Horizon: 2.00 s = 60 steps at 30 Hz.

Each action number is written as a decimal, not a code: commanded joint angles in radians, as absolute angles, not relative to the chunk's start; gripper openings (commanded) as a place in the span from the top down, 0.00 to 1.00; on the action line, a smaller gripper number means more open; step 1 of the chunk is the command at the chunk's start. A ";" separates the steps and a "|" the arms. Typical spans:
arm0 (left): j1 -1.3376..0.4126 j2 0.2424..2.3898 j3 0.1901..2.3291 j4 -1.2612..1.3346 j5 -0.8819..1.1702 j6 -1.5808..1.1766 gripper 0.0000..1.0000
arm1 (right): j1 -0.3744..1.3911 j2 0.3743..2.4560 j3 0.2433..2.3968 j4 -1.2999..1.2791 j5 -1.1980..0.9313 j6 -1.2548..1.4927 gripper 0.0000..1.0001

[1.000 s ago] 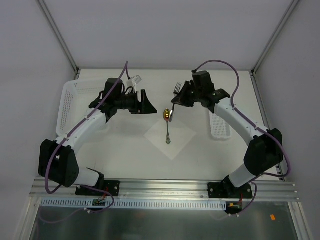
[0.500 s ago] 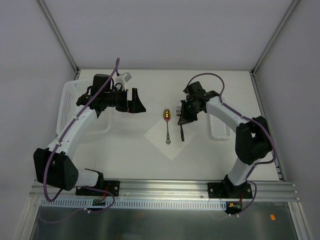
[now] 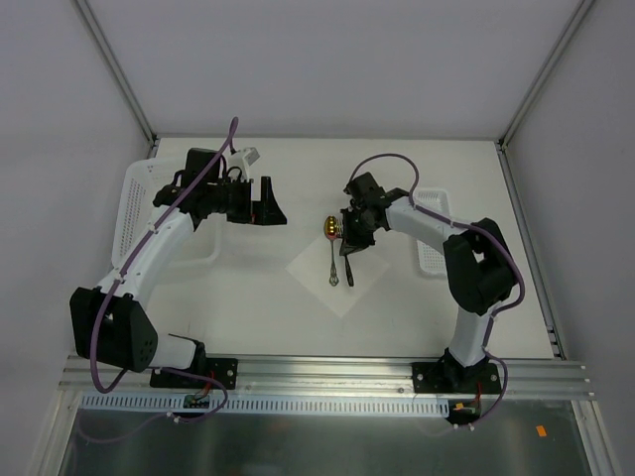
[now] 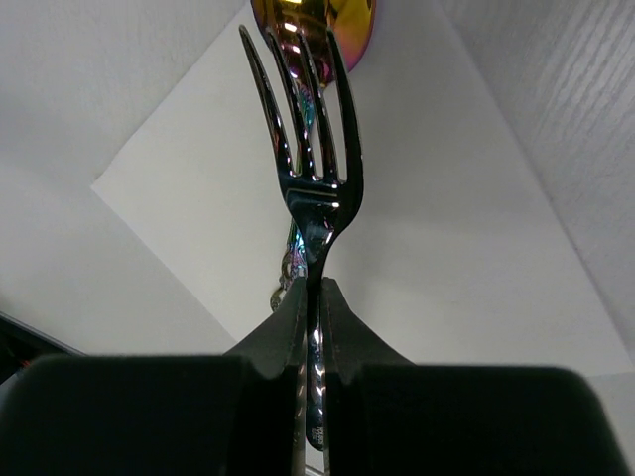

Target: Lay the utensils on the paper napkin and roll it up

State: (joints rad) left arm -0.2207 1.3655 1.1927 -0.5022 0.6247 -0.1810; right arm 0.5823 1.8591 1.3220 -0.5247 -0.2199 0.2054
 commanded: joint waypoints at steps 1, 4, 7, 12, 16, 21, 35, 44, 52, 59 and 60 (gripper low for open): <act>-0.213 1.367 1.221 -0.508 0.637 -0.153 0.01 | 0.589 1.864 1.324 -0.457 -0.181 0.222 1.00; -0.212 1.364 1.221 -0.508 0.637 -0.143 0.01 | 0.589 1.864 1.302 -0.401 -0.164 0.233 1.00; -0.210 1.364 1.218 -0.509 0.630 -0.135 0.01 | 0.591 1.859 1.279 -0.359 -0.166 0.241 1.00; -0.206 1.370 1.215 -0.509 0.629 -0.132 0.01 | 0.592 1.887 1.281 -0.339 -0.170 0.232 1.00; -0.203 1.373 1.209 -0.509 0.634 -0.133 0.01 | 0.594 1.898 1.281 -0.331 -0.167 0.235 1.00; -0.201 1.381 1.213 -0.509 0.634 -0.132 0.01 | 0.595 1.911 1.279 -0.319 -0.170 0.253 1.00; -0.195 1.391 1.209 -0.511 0.638 -0.132 0.01 | 0.595 1.947 1.267 -0.281 -0.176 0.291 0.89; -0.193 1.390 1.206 -0.509 0.643 -0.132 0.01 | 0.594 1.951 1.272 -0.279 -0.178 0.322 0.84; -0.193 1.385 1.203 -0.511 0.650 -0.130 0.01 | 0.592 1.944 1.279 -0.279 -0.192 0.334 0.79; -0.192 1.373 1.192 -0.509 0.661 -0.109 0.01 | 0.584 1.930 1.293 -0.279 -0.229 0.374 0.79; -0.193 1.371 1.192 -0.509 0.658 -0.104 0.01 | 0.580 1.931 1.296 -0.279 -0.235 0.377 0.80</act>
